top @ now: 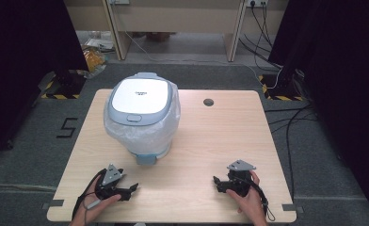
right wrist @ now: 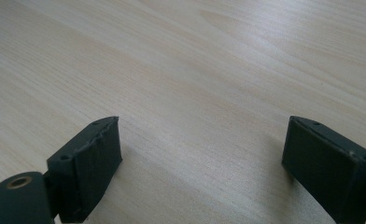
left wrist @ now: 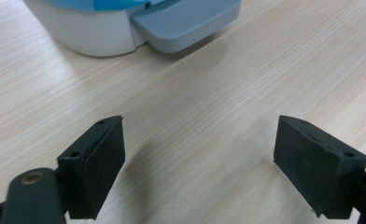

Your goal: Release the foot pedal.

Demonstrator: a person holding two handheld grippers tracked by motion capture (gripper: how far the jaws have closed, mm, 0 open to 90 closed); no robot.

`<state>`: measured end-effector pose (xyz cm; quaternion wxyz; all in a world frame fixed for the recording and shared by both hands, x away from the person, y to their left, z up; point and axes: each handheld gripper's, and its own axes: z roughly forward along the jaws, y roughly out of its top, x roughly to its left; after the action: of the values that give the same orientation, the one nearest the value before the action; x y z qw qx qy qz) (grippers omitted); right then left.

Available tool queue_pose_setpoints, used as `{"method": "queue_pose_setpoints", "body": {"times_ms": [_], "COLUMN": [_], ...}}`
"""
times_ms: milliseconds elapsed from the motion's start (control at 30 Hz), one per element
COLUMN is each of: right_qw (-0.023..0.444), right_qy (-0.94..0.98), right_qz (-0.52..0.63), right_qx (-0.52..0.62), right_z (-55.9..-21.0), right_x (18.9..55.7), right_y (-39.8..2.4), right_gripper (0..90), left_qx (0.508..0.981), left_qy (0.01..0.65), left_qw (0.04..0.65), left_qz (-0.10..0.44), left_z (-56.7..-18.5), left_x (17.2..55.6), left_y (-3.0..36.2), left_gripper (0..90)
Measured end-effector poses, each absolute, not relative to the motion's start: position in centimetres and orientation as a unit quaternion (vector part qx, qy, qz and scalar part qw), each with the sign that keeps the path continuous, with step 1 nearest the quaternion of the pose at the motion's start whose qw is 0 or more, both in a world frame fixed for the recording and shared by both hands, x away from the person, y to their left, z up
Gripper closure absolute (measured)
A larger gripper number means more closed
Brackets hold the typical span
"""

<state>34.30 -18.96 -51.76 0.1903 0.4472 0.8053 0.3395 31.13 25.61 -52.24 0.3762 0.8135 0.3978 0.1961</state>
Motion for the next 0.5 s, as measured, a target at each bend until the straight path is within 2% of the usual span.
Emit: {"method": "queue_pose_setpoints", "body": {"times_ms": [500], "right_qw": [0.192], "right_qy": [0.807], "right_qz": [0.339], "right_qx": [0.444], "right_z": [-51.8], "right_x": [34.4], "right_y": [-19.0], "right_gripper": [11.6], "left_qx": [0.815], "left_qy": [0.41], "left_qw": [0.37], "left_qz": [0.174], "left_z": [-52.5], "left_x": [28.7], "left_y": [27.5], "left_gripper": [14.5]}}
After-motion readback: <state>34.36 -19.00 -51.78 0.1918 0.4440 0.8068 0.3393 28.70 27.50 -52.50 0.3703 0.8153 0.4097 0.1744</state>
